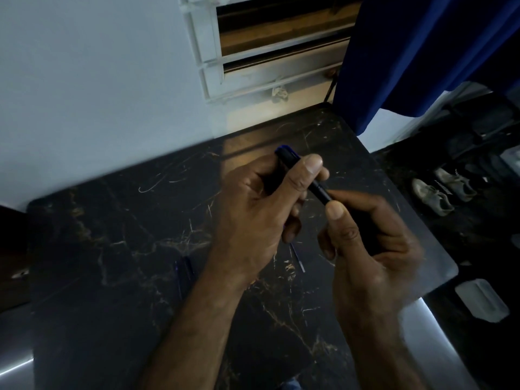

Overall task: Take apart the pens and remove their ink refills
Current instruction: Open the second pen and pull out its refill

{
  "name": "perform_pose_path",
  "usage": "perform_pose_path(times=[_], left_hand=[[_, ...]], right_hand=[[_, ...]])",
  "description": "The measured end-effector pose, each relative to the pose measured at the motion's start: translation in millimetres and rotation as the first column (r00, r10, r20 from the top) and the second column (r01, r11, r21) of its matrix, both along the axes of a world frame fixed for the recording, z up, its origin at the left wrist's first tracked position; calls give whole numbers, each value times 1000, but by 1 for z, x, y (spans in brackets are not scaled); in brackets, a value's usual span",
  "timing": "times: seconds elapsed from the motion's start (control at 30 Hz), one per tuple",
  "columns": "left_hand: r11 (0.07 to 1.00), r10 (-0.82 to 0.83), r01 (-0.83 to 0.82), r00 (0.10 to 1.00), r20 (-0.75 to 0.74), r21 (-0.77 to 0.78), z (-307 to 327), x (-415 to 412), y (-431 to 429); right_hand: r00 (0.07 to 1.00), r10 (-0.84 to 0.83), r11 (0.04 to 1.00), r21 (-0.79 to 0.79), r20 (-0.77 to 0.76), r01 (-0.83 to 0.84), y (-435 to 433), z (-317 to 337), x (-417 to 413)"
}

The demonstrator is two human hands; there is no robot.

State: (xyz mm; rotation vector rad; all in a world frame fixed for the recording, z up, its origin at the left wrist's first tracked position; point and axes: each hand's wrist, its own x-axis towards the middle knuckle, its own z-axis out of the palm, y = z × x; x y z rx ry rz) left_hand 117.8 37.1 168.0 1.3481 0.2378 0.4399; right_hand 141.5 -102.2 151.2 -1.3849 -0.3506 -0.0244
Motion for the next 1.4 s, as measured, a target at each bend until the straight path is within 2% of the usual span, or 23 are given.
perform_pose_path(times=[0.1, 0.33, 0.37, 0.43, 0.5, 0.57, 0.7, 0.8, 0.93, 1.03, 1.17, 1.33, 1.4], left_hand=[[996, -22, 25, 999, 32, -88, 0, 3, 0], [999, -4, 6, 999, 35, -50, -19, 3, 3], [999, -1, 1, 1000, 7, -34, -26, 1, 4], [1000, -6, 7, 995, -97, 5, -44, -6, 9], [999, -30, 38, 972, -233, 30, -65, -15, 15], [997, -13, 38, 939, -344, 65, -85, -26, 23], [986, 169, -150, 885, -434, 78, -122, -60, 44], [962, 270, -258, 830, -489, 92, -144, -90, 55], [959, 278, -260, 784, -555, 113, -156, -120, 59], [947, 288, -317, 759, -584, 55, -161, -132, 54], [937, 286, -348, 746, -601, 14, -164, -135, 38], [933, 289, -360, 763, -579, -9, -168, -137, 24], [935, 285, -355, 764, -578, -8, -169, -136, 20]], right_hand=[[999, -33, 999, 4, 15, 33, 5, 1, -3], [1000, -26, 999, -21, -14, 26, 19, -8, -10], [1000, 4, 998, -59, -11, -5, 18, -14, -10], [998, 64, 967, -247, 27, -56, 12, -29, -7], [994, 90, 876, -480, 61, -50, 6, -50, -1], [993, 95, 767, -641, 66, -31, 2, -74, 0], [999, -14, 549, -836, -29, -16, 8, -127, -6], [996, -12, 384, -920, -86, -75, 17, -156, -9], [998, 39, 268, -961, -56, -65, 23, -173, -3], [990, 127, 141, -986, -66, -84, 25, -179, -1], [985, 167, 104, -993, -45, -63, 25, -183, 3], [994, 101, 291, -957, 36, 6, 4, -182, 4], [1000, 19, 281, -959, -18, -23, -9, -184, 9]])
